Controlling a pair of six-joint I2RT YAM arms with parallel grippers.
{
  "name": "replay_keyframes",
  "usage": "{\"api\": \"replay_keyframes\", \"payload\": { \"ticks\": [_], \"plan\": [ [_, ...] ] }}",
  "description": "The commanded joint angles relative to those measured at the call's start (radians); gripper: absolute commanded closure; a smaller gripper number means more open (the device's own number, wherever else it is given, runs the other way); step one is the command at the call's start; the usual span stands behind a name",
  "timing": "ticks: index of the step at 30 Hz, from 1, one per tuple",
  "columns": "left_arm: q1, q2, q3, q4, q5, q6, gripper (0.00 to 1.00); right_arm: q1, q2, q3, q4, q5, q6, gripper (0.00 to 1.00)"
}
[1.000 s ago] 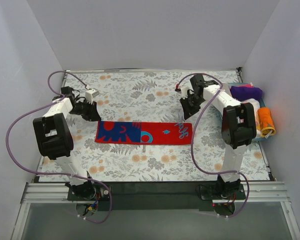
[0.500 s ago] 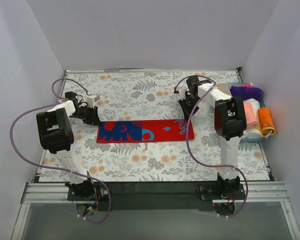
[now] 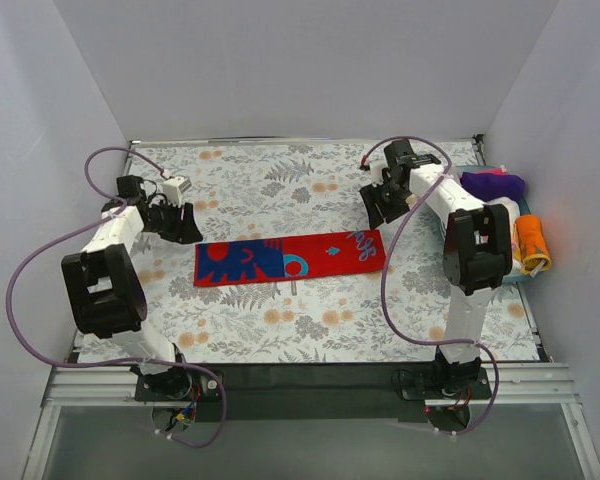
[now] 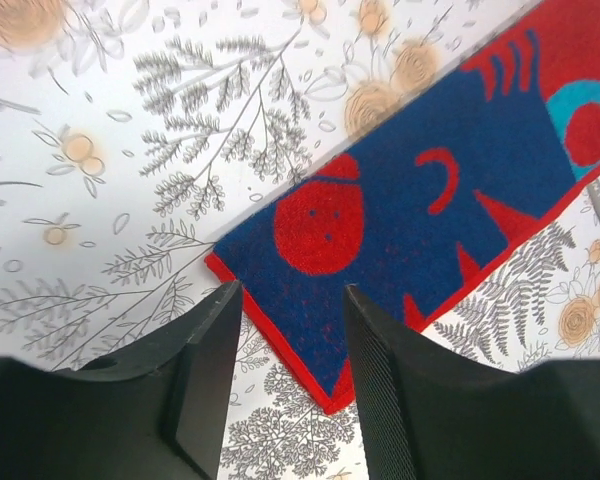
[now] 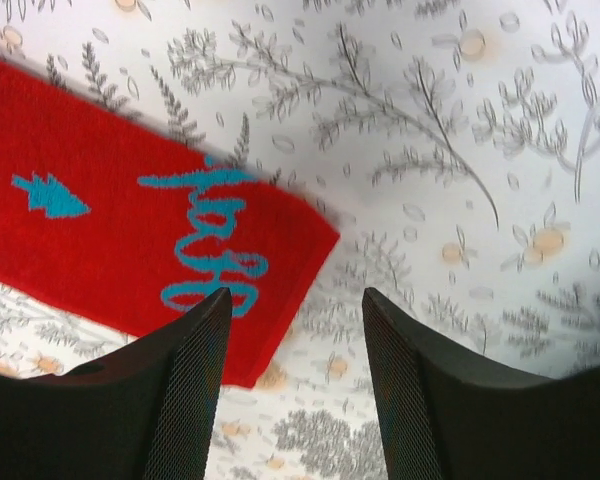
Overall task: Roll the towels
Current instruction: Fold the towel
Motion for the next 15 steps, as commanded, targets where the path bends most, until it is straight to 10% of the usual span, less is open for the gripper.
{"api": "replay_keyframes", "payload": {
  "ticks": [1,15],
  "plan": [
    [-0.001,-0.105,-0.009,0.018,0.023,-0.014,0.57,-0.022,-0.057,-0.073,0.001,0.004,0.06,0.49],
    [-0.003,-0.112,-0.018,0.004,0.017,0.006,0.57,-0.004,-0.002,-0.196,0.012,-0.101,0.068,0.58]
  ]
}}
